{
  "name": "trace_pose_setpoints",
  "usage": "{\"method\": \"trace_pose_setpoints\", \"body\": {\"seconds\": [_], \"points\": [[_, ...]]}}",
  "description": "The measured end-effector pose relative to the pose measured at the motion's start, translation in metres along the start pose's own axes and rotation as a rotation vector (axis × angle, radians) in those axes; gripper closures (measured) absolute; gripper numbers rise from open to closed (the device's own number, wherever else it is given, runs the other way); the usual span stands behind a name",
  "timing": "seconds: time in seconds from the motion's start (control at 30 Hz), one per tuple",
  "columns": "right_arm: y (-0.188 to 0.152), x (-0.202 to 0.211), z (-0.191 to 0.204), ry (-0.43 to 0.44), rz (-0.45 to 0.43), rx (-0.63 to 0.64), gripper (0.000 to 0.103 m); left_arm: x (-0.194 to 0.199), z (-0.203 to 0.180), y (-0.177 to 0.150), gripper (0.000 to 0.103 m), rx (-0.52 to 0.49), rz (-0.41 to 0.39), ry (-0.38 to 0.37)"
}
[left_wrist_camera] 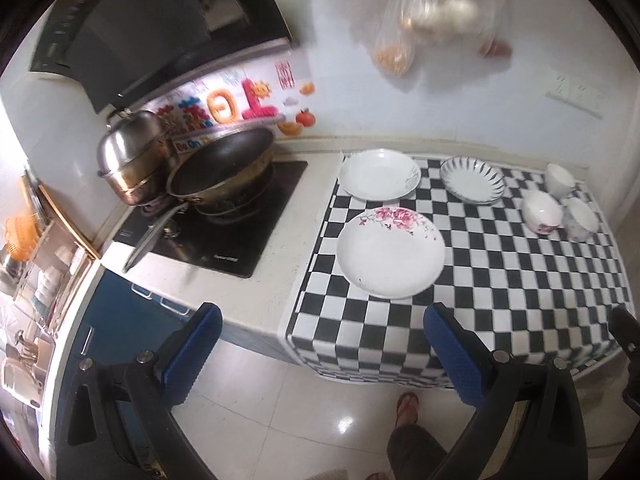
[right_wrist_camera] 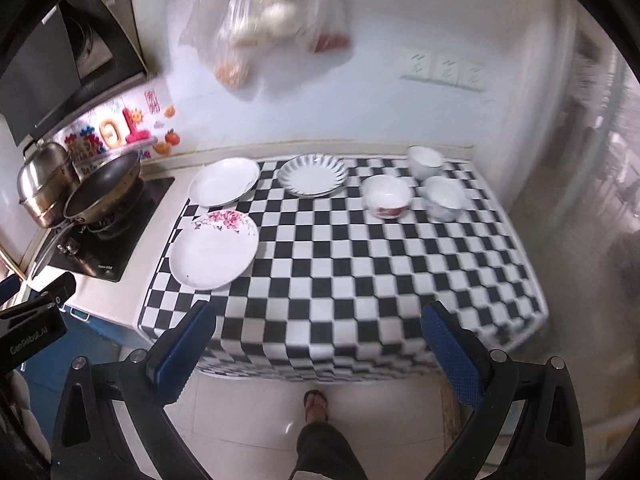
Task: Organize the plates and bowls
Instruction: 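Reach the right tool to the pink-flower plate and grip its rim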
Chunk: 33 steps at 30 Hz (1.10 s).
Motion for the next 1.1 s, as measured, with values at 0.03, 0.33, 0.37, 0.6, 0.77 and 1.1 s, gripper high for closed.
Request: {"method": "trace_pose_setpoints", "body": {"seconds": [0.03, 0.33, 0.37, 0.6, 0.77, 1.1], "points": [[0.010, -0.020, 0.004, 0.011, 0.020, 0.011, 0.000, -0.016, -0.003, 0.008, 0.000, 0.001, 0.015, -0.002], [0.076, -0.208, 0.043, 0.149, 0.287, 0.096, 0.002, -0.153, -0.016, 0.057, 0.008, 0.021, 0.213, -0.024], [0.081, -0.227, 0.047, 0.171, 0.317, 0.096, 0.002, -0.168, -0.016, 0.061, 0.008, 0.030, 0.239, -0.037], [0.094, -0.315, 0.068, 0.215, 0.473, 0.081, 0.004, -0.243, -0.010, 0.078, 0.017, 0.087, 0.375, -0.099], [0.091, -0.360, 0.079, 0.266, 0.593, 0.024, 0.005, -0.290, -0.007, 0.080, 0.026, 0.105, 0.478, -0.196], [0.074, -0.407, 0.105, 0.306, 0.762, -0.107, 0.024, -0.362, -0.014, 0.065, 0.063, 0.014, 0.672, -0.363]]}}
Point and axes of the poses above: each gripper's, at about its wrist camera, not at the fingertips, and x roughly against the way its jaws point, z to its left, y to its top, the point moved 3 cm from there along -x, roughly the way its jaws point, and after that the axes turned 1 degree about -x, right-handed, at the moved point
